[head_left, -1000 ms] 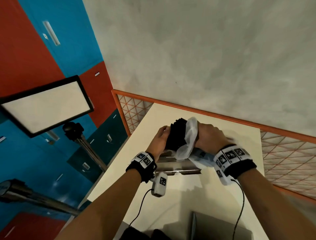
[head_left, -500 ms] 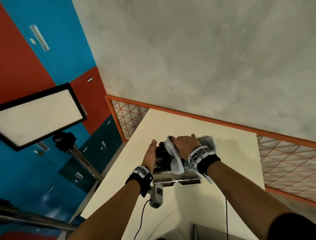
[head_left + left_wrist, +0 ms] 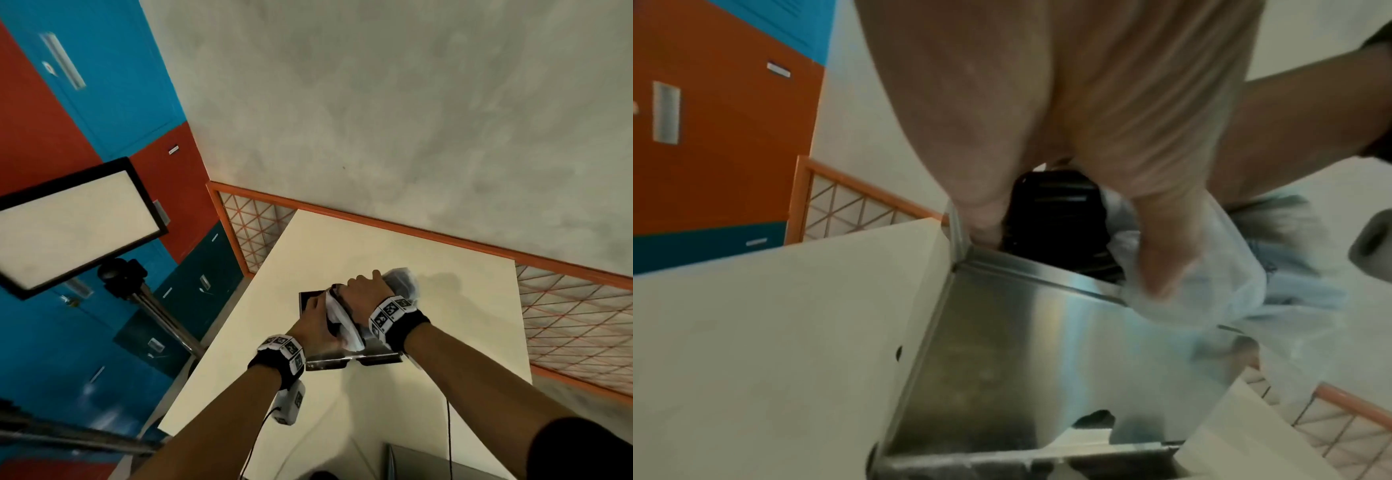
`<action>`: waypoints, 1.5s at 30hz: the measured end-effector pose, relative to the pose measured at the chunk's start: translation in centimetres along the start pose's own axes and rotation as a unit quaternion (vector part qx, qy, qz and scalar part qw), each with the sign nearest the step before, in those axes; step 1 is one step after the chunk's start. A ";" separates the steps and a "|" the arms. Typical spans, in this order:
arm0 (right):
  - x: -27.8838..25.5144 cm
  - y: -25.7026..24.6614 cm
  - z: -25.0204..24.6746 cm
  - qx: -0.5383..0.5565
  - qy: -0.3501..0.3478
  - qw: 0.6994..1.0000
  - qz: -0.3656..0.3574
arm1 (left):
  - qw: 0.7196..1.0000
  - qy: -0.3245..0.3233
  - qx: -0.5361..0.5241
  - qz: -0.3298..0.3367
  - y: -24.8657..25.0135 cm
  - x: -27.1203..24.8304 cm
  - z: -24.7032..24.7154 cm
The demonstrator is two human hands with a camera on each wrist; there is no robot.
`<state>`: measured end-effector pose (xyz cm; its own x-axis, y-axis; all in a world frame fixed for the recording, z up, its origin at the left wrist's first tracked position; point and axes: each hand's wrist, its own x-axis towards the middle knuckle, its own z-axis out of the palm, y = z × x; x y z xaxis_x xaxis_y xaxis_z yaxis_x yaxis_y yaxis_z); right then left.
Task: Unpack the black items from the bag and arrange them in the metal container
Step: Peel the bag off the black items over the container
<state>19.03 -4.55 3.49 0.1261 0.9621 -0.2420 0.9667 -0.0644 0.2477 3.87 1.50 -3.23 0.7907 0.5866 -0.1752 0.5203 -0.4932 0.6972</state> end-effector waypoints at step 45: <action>-3.9 3.3 6.2 0.553 0.158 0.779 0.249 | 0.996 -0.013 0.054 -0.072 -2.0 3.0 2.4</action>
<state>23.10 -10.14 -0.58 0.6553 0.7502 -0.0881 0.4379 -0.4724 -0.7649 5.95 2.75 -6.80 0.7125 0.6401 -0.2874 0.6599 -0.4721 0.5846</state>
